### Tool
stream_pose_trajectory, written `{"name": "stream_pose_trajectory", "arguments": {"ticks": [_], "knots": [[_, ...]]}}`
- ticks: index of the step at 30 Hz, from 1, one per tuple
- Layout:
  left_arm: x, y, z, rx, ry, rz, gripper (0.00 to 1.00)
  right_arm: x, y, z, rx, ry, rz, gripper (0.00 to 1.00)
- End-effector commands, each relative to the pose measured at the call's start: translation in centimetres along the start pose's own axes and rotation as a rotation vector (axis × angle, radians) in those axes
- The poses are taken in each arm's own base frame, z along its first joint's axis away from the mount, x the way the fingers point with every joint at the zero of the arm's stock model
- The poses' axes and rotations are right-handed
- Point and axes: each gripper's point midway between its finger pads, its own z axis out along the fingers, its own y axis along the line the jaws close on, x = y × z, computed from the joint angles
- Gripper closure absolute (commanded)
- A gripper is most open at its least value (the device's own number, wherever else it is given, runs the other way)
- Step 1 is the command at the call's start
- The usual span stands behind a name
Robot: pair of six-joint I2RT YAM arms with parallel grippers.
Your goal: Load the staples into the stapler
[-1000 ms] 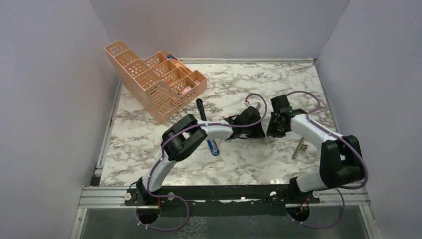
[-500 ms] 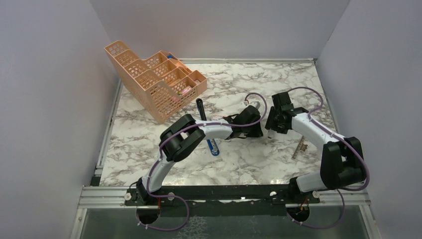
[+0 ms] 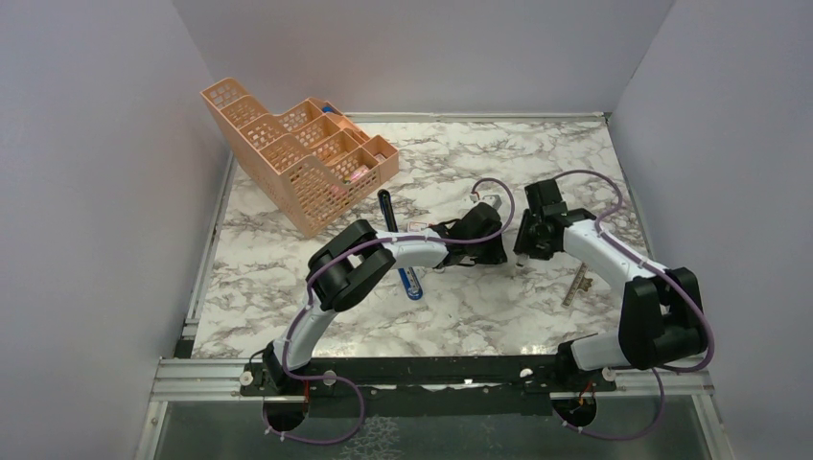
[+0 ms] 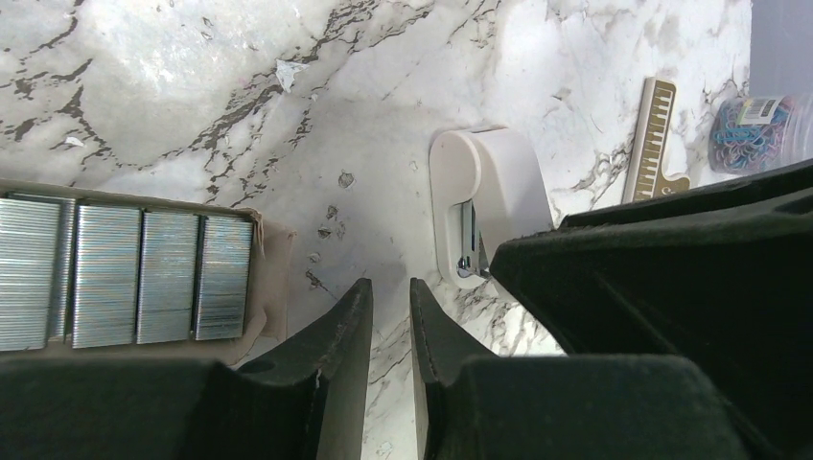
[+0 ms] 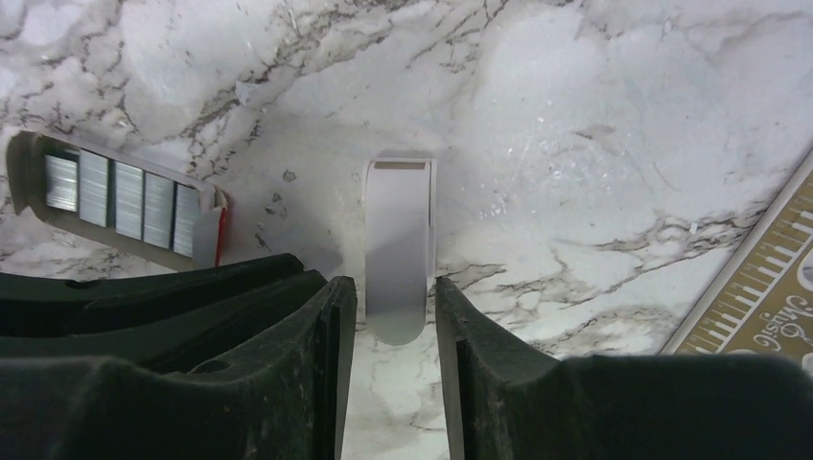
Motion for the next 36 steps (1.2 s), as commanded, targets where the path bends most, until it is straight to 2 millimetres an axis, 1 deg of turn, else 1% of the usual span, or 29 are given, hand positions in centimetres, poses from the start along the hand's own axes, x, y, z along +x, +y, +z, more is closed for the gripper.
{"name": "stream_pose_trajectory", "arguments": {"ticks": [1,3,8,13,15,19,21,23,25,31,35,36], "knots": [[-0.3,0.1,-0.7,-0.003,-0.004,0.013,0.77,2.1,-0.2,0.8,-0.014,0.069,-0.020,0.62],[-0.1,0.2,-0.7,-0.006,-0.002,0.012,0.77,2.7,-0.5,1.4,-0.001,0.087,-0.019,0.69],[0.0,0.4,-0.7,-0.008,-0.003,0.012,0.77,4.1,-1.3,2.6,0.043,0.124,-0.010,0.79],[0.0,0.4,-0.8,-0.007,-0.003,0.007,0.77,3.8,-1.6,3.0,0.068,0.115,-0.004,0.80],[0.1,0.4,-0.9,-0.006,-0.003,0.008,0.77,3.2,-1.4,2.6,0.059,0.093,0.004,0.77],[-0.6,0.0,-1.4,-0.002,-0.023,0.022,0.76,0.8,-0.6,0.5,0.021,0.007,0.025,0.67],[-0.9,-0.3,-1.8,0.001,-0.031,0.036,0.75,-0.4,-0.5,-0.5,0.018,-0.032,0.032,0.65],[-1.4,-0.7,-2.1,0.008,-0.040,0.052,0.74,-1.2,-0.5,-1.2,0.027,-0.049,0.035,0.64],[-1.8,-1.4,-2.5,0.022,-0.046,0.068,0.71,-1.5,-0.5,-1.5,0.027,-0.051,0.033,0.62],[-2.8,-3.1,-4.2,0.052,-0.062,0.121,0.65,-1.8,-0.1,-1.9,0.002,-0.058,0.020,0.51],[-4.2,-3.6,-6.4,0.037,-0.108,0.156,0.63,-2.7,1.2,-3.1,-0.079,-0.089,-0.029,0.47],[-4.1,-3.2,-7.2,0.017,-0.104,0.164,0.62,-3.1,1.7,-3.6,-0.113,-0.106,-0.040,0.46]]}}
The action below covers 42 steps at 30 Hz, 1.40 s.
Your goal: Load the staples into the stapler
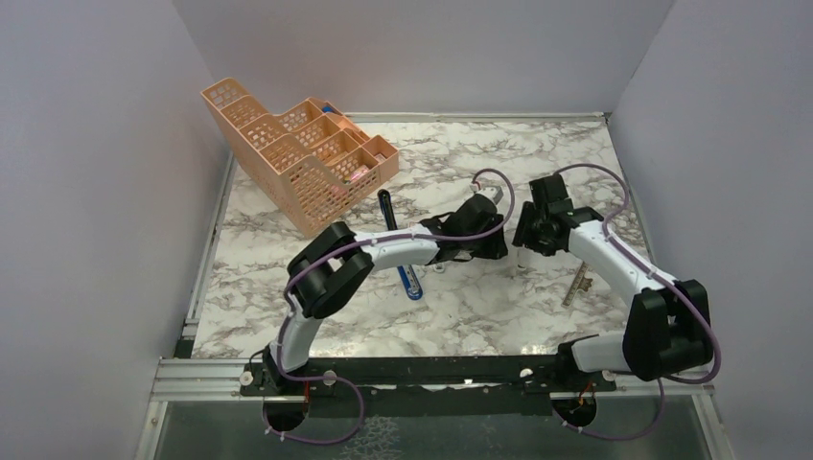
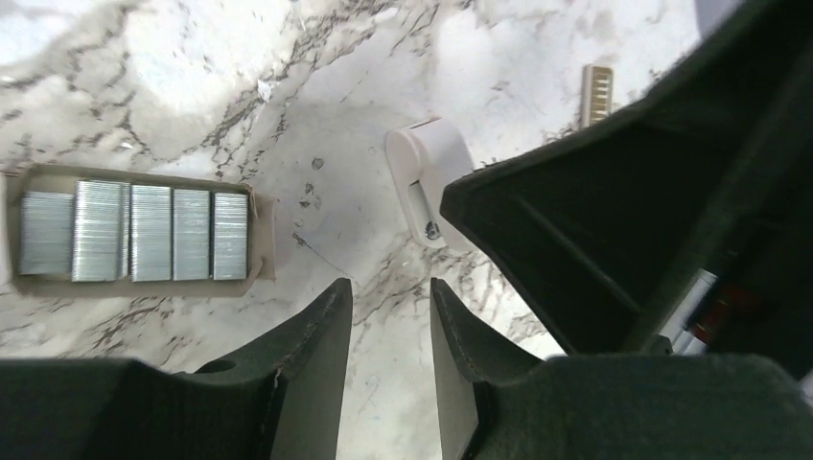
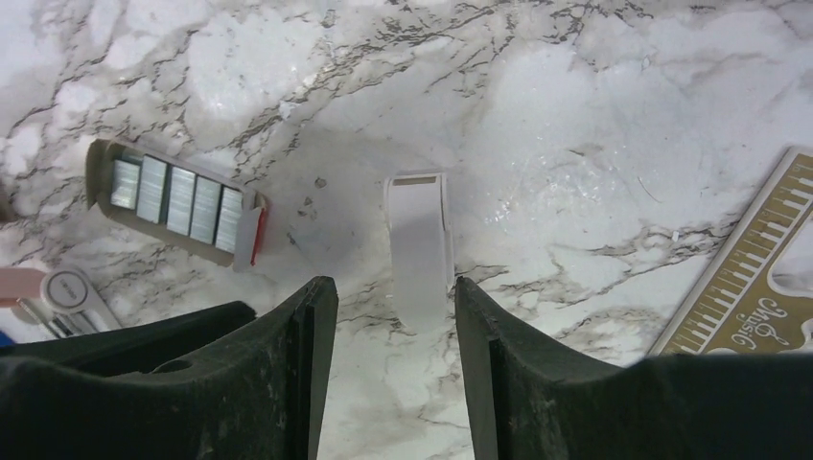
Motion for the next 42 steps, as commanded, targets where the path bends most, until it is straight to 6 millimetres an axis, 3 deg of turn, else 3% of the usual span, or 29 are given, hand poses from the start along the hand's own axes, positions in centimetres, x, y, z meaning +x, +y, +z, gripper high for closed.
{"name": "stream_pose_trajectory", "arguments": {"ticks": [1,8,13,18,24,28,35,42], "knots": [[-3.3,-0.9,-4.6,-0.043,-0.101,0.077,0.62,-2.3,2.0,-2.6,-0.127,-0.079,-0.048,0.46],[-3.1,4.7,-10.5,-0.265,-0.166,0.070,0.67,-3.2,6.8,-5.1,-0.332,-0.107,-0.097,0.46],[-3.2,7.8,-14.0,-0.324,-0.214,0.003,0.67,-2.1,12.3,-6.0,-0.406,-0.121,-0.220,0.42],[-2.5,9.1,-17.5,-0.343,-0.237,-0.049,0.65,-1.4,17.5,-5.5,-0.441,-0.126,-0.297,0.42],[-2.1,10.5,-21.0,-0.353,-0.320,-0.115,0.62,-0.6,21.9,-2.9,-0.388,-0.103,-0.378,0.41],[-2.1,10.6,-21.6,-0.344,-0.334,-0.129,0.62,-0.6,22.6,-1.1,-0.291,-0.110,-0.404,0.43],[-1.7,10.3,-20.9,-0.314,-0.314,-0.128,0.63,0.2,22.3,0.8,-0.223,-0.068,-0.434,0.44],[-1.5,10.1,-20.2,-0.294,-0.299,-0.129,0.64,1.7,22.3,1.6,-0.239,-0.018,-0.453,0.49]]}}
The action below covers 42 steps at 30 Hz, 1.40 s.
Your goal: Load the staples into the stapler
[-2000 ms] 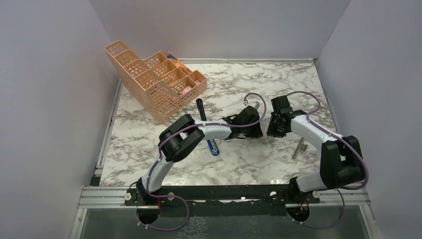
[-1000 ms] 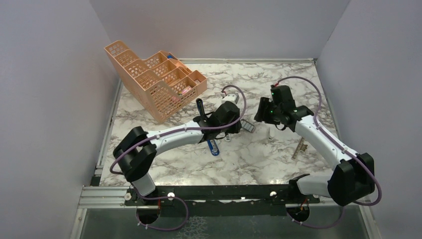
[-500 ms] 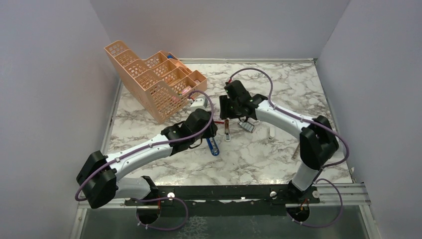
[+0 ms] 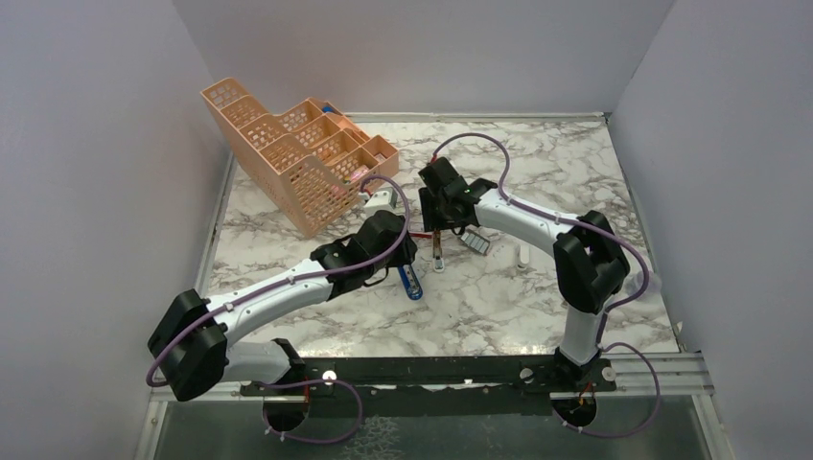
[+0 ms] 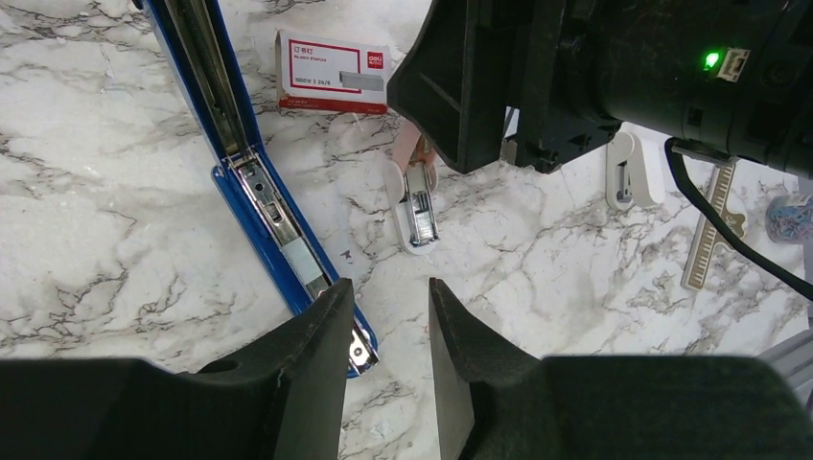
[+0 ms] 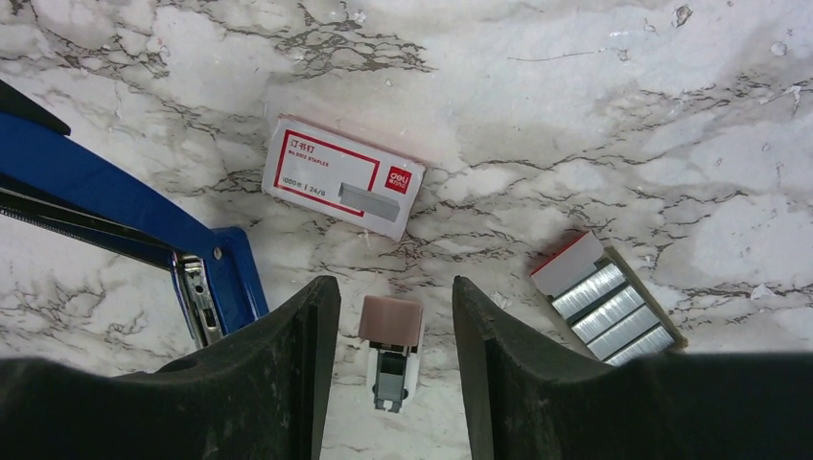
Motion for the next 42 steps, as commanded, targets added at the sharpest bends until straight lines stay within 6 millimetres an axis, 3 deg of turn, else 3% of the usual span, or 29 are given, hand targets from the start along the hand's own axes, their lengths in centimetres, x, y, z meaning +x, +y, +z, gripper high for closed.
{"name": "stream_pose_trajectory", "arguments": {"ticks": [1,13,20,26,36,42], "knots": [[0.1,-0.7,0.4,0.035,0.004,-0.014,0.64,0.7,-0.2,0.5,0.021,0.029,-0.012,0.51],[2.1,-2.0,2.2,0.105,0.074,-0.018,0.66,0.8,-1.2,-0.3,0.059,0.026,-0.026,0.76],[3.5,-3.6,4.2,0.162,0.125,-0.042,0.71,0.2,-2.6,-1.8,0.114,-0.013,-0.024,0.77],[5.5,-2.9,7.2,0.146,0.154,-0.016,0.74,1.4,-4.0,-1.9,0.157,0.005,-0.023,0.77],[8.2,-4.9,8.6,0.278,0.228,-0.073,0.73,1.8,-5.8,-2.7,0.175,-0.011,0.053,0.77],[10.3,-4.7,9.6,0.290,0.289,-0.108,0.74,1.9,-6.1,-3.0,0.174,-0.022,0.079,0.77]]}}
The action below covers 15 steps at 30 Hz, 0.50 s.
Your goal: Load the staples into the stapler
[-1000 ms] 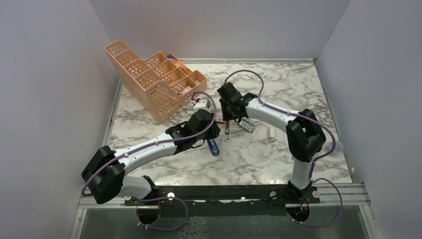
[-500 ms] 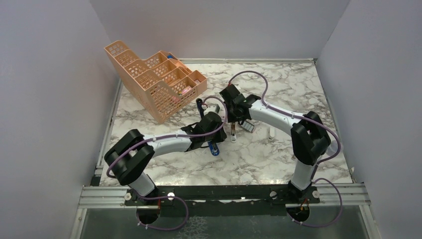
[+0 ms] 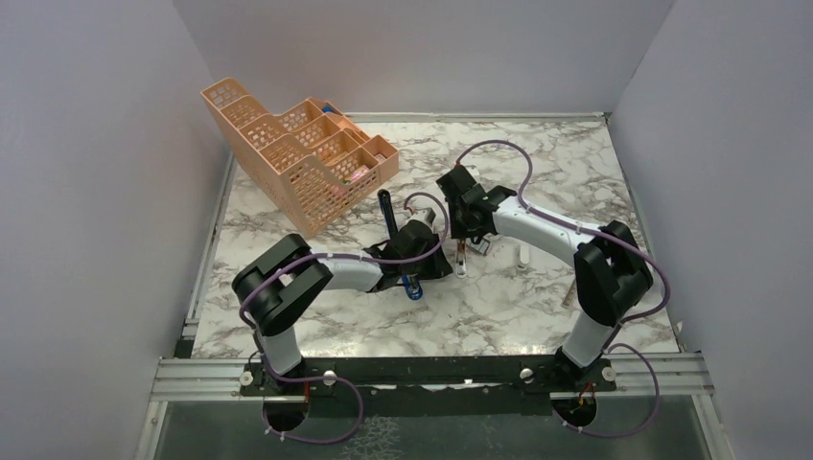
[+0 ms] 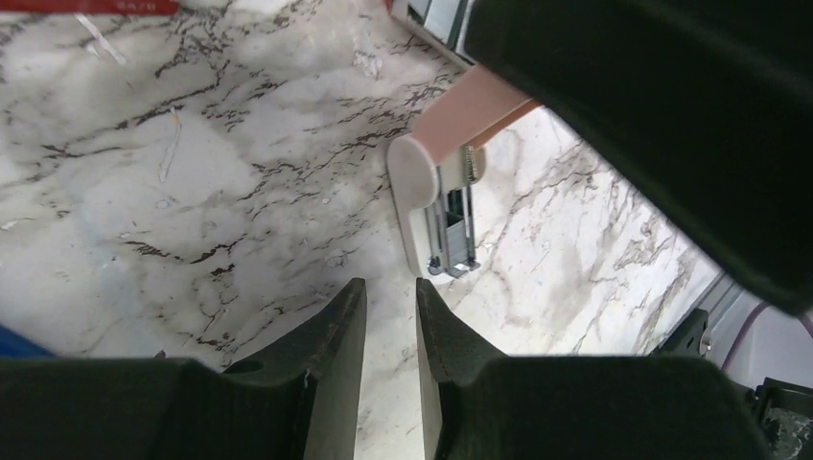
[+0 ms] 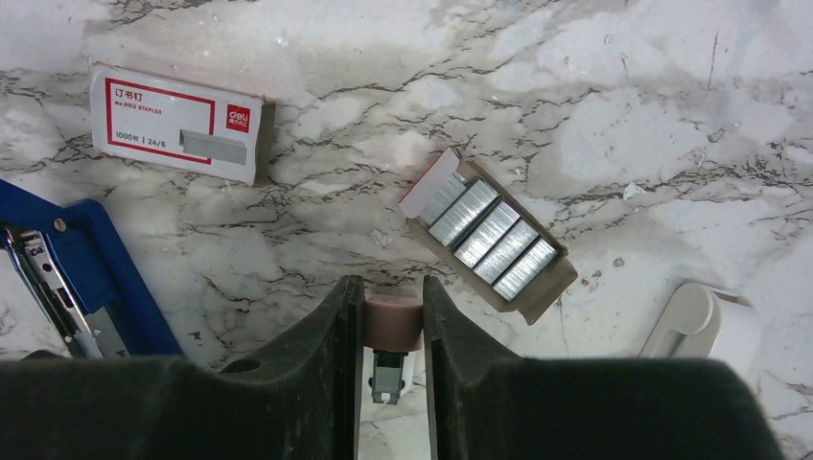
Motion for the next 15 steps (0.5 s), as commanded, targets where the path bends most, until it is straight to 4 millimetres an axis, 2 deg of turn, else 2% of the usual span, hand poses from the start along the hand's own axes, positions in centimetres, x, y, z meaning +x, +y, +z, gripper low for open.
{"name": "stream_pose_trajectory", "arguments": {"ticks": [1,5,10,15], "knots": [[1.3,-0.7,0.7,0.076,0.045,-0.040,0.74,-0.9,-0.9,-1.0,0.020,-0.042,0.047,0.77],[1.9,-1.3,1.0,0.115,0.070,-0.058,0.75,-0.7,-0.8,-1.0,0.007,-0.039,0.055,0.77],[2.2,-0.6,1.3,0.101,0.069,-0.068,0.75,-0.4,-0.8,-1.0,-0.002,-0.030,0.062,0.77],[2.9,0.3,2.0,0.074,0.088,-0.091,0.87,0.1,-0.6,-1.0,-0.019,-0.023,0.069,0.77]]}}
